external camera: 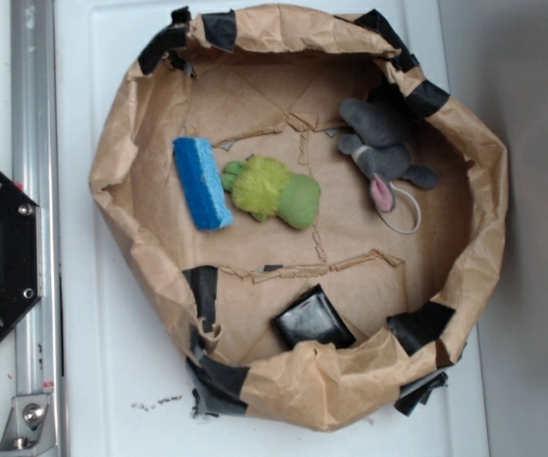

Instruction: Grab the black box.

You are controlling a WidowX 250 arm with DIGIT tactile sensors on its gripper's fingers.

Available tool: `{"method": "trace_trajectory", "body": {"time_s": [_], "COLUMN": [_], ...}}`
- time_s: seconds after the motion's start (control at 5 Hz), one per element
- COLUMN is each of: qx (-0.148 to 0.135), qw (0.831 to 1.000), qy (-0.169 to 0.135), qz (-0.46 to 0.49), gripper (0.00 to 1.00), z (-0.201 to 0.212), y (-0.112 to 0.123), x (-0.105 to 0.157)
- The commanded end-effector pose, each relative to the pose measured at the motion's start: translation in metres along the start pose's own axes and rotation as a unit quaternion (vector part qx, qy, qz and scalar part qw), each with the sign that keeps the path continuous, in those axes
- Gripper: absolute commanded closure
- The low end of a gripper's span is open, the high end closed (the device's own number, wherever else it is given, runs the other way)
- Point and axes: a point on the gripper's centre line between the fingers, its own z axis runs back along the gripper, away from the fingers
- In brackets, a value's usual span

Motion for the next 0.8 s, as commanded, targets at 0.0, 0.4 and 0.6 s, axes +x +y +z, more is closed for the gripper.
{"method": "trace_trajectory", "body": {"time_s": [0.0, 0.4, 0.6], "qx": [0.000, 0.074, 0.035], "qw": [1.000, 0.994, 0.984], "qy": [0.000, -0.050, -0.034], "qz": [0.000, 0.058, 0.169], "gripper": [0.00, 0.00, 0.00], "z": [0.000, -0.003, -0.024], "y": [0.000, 0.012, 0.027], "x": [0.000, 0.050, 0.076]}}
